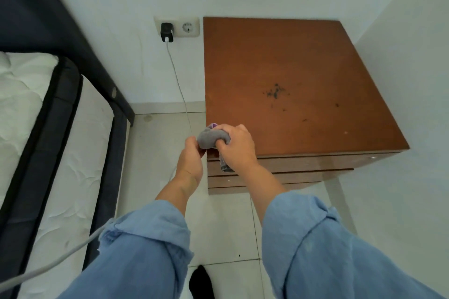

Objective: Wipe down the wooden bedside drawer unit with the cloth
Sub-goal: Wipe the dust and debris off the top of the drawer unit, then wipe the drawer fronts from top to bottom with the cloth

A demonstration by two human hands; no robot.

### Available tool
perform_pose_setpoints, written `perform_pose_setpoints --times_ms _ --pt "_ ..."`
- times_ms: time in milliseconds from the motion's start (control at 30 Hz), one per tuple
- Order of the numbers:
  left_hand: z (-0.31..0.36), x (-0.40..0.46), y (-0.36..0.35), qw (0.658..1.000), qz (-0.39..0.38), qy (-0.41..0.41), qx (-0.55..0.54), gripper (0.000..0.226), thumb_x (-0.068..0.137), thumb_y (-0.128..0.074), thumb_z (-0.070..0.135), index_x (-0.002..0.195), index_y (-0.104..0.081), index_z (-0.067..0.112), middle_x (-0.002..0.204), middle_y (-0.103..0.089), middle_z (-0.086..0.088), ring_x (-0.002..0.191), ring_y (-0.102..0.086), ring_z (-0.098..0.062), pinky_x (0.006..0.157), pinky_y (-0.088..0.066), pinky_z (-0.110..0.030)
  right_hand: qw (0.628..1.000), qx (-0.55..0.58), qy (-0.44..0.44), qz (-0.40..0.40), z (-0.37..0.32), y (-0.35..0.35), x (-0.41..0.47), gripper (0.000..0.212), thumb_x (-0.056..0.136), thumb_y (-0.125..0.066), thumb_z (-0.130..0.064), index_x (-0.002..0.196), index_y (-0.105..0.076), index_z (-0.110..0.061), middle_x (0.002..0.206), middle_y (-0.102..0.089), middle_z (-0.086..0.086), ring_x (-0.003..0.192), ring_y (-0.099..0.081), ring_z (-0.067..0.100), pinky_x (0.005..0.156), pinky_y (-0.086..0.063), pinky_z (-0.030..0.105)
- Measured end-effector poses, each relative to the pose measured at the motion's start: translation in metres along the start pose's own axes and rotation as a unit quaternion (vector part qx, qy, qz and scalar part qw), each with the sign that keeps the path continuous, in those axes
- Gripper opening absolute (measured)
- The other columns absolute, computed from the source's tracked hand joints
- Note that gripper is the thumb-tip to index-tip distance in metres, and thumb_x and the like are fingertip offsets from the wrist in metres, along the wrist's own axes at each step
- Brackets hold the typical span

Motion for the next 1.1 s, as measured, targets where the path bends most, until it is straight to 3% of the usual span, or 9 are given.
perform_pose_setpoints --times_ms 200,267,367,567,667,833,967,1100 --pt "-0.013 -0.044 -0.006 0.995 0.054 -0.034 0.081 0.048 0.084 -0.033 0.045 0.108 -0.064 0.017 0.113 -0.065 -0.008 0.112 -0.055 -0.023 0.095 -0.041 -0.036 0.999 0.034 0.016 -0.02 0.012 0.004 -0.048 0.028 0.082 -0.054 -0.012 0.102 -0.069 -0.024 0.092 -0.07 -0.001 0.093 -0.049 0.022 0.085 -0.045 0.042" --pt "-0.016 -0.064 -0.015 0.987 0.057 -0.068 0.135 0.038 0.091 -0.036 0.038 0.116 -0.061 0.022 0.113 -0.063 0.0 0.112 -0.054 -0.022 0.091 -0.041 -0.034 0.999 0.025 0.004 -0.029 0.028 0.018 -0.068 0.028 0.081 -0.053 -0.01 0.101 -0.069 -0.022 0.091 -0.069 0.002 0.094 -0.049 0.025 0.086 -0.045 0.044" --pt "-0.029 -0.085 -0.029 0.967 0.057 -0.089 0.232 0.051 0.095 -0.042 0.03 0.146 -0.035 0.026 0.145 -0.044 0.003 0.133 -0.04 -0.02 0.106 -0.034 -0.034 0.999 0.006 -0.03 -0.035 0.063 0.044 -0.089 0.027 0.081 -0.05 -0.011 0.098 -0.068 -0.023 0.091 -0.069 0.003 0.095 -0.049 0.026 0.085 -0.046 0.045" --pt "-0.045 -0.116 -0.066 0.928 0.042 -0.107 0.355 0.057 0.095 -0.045 0.02 0.15 -0.028 0.019 0.152 -0.036 -0.002 0.137 -0.037 -0.023 0.107 -0.033 -0.034 0.997 0.001 -0.074 -0.019 0.117 0.119 -0.122 0.029 0.081 -0.048 -0.009 0.094 -0.064 -0.029 0.09 -0.067 0.0 0.102 -0.048 0.026 0.084 -0.048 0.043" --pt "-0.052 -0.119 -0.077 0.928 0.043 -0.104 0.356 0.059 0.094 -0.047 0.018 0.15 -0.028 0.017 0.152 -0.036 -0.002 0.138 -0.036 -0.023 0.109 -0.031 -0.035 0.994 0.008 -0.109 0.011 0.15 0.145 -0.133 0.028 0.081 -0.048 -0.008 0.091 -0.059 -0.032 0.089 -0.066 -0.001 0.097 -0.056 0.026 0.078 -0.052 0.04" --pt "-0.061 -0.091 -0.07 0.938 0.109 -0.099 0.313 0.073 0.081 -0.048 0.039 0.148 -0.026 0.018 0.151 -0.034 -0.008 0.126 -0.048 -0.028 0.103 -0.043 -0.048 0.976 0.07 -0.183 0.093 0.21 0.178 -0.139 0.03 0.084 -0.048 -0.001 0.108 -0.058 -0.017 0.098 -0.063 0.005 0.086 -0.061 0.024 0.064 -0.049 0.031" --pt "-0.068 -0.064 -0.071 0.922 0.196 -0.14 0.305 0.075 0.095 -0.052 0.027 0.153 -0.007 0.01 0.159 -0.007 -0.007 0.138 -0.031 -0.032 0.112 -0.029 -0.047 0.964 0.088 -0.186 0.167 0.247 0.196 -0.124 0.039 0.082 -0.049 0.002 0.117 -0.051 -0.016 0.118 -0.056 0.01 0.099 -0.058 0.025 0.082 -0.052 0.037" --pt "-0.068 -0.044 -0.072 0.909 0.28 -0.185 0.246 0.089 0.092 -0.054 0.043 0.152 0.0 0.005 0.158 -0.004 -0.011 0.138 -0.029 -0.032 0.11 -0.028 -0.043 0.937 0.129 -0.214 0.243 0.274 0.212 -0.105 0.052 0.087 -0.052 -0.001 0.135 -0.033 -0.008 0.139 -0.033 0.012 0.109 -0.051 0.025 0.086 -0.039 0.023"
Point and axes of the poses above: each hand's wrist, its own x-axis towards the middle knuckle, its own y-axis out of the back of the hand, z = x × y, the point moved 6 cm from there along x, towards the middle knuckle
